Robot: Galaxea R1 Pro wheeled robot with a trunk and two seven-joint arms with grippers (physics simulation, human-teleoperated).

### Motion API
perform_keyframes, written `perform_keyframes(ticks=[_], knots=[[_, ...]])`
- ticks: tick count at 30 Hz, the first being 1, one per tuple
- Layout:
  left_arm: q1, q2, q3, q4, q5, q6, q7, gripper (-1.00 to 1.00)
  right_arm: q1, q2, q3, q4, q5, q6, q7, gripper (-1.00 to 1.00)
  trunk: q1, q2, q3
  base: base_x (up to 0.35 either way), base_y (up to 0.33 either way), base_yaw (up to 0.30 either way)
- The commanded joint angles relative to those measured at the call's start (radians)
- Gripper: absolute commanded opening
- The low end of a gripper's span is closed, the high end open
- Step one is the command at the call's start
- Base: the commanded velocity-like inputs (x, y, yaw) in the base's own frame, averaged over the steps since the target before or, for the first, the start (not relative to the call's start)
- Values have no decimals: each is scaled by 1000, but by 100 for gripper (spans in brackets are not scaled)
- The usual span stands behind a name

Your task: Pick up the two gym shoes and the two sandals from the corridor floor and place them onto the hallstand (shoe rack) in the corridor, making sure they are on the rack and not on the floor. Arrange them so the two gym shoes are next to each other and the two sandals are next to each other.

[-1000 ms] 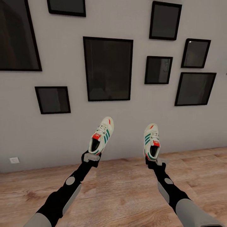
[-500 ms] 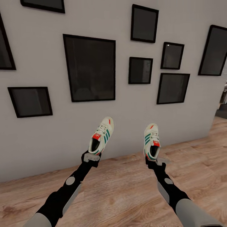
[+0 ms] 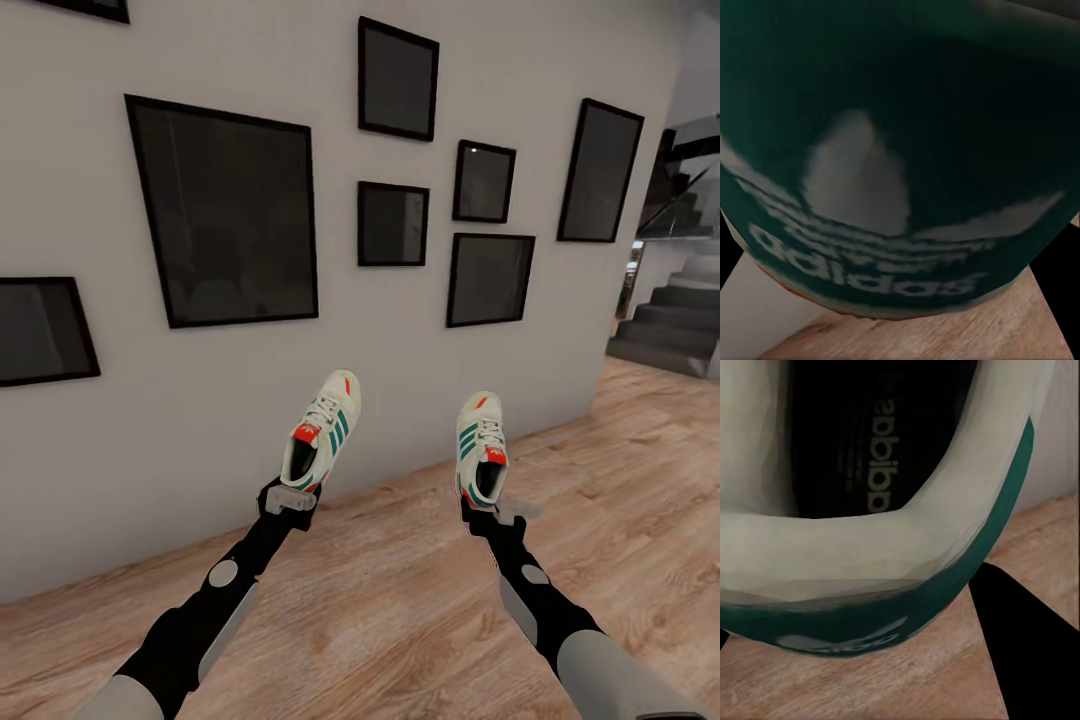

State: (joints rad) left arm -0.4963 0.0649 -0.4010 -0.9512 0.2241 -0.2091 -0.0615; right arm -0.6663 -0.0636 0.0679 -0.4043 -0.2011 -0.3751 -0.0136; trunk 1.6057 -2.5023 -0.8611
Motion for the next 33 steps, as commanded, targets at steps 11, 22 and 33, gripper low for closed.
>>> perform_keyframes(ticks=[11, 22, 33], knots=[[-1, 1, -2, 0, 11, -3, -3, -100, -1, -1, 7, 1, -9, -4, -2, -100, 0, 0, -6, 0, 0, -267], [-1, 1, -2, 0, 11, -3, -3, -100, -1, -1, 7, 1, -9, -4, -2, -100, 0, 0, -23, 0, 0, -80], [-1, 1, -2, 0, 11, -3, -3, -100, -1, 0, 6, 1, -9, -4, -1, -100, 0, 0, -32, 0, 0, -92]])
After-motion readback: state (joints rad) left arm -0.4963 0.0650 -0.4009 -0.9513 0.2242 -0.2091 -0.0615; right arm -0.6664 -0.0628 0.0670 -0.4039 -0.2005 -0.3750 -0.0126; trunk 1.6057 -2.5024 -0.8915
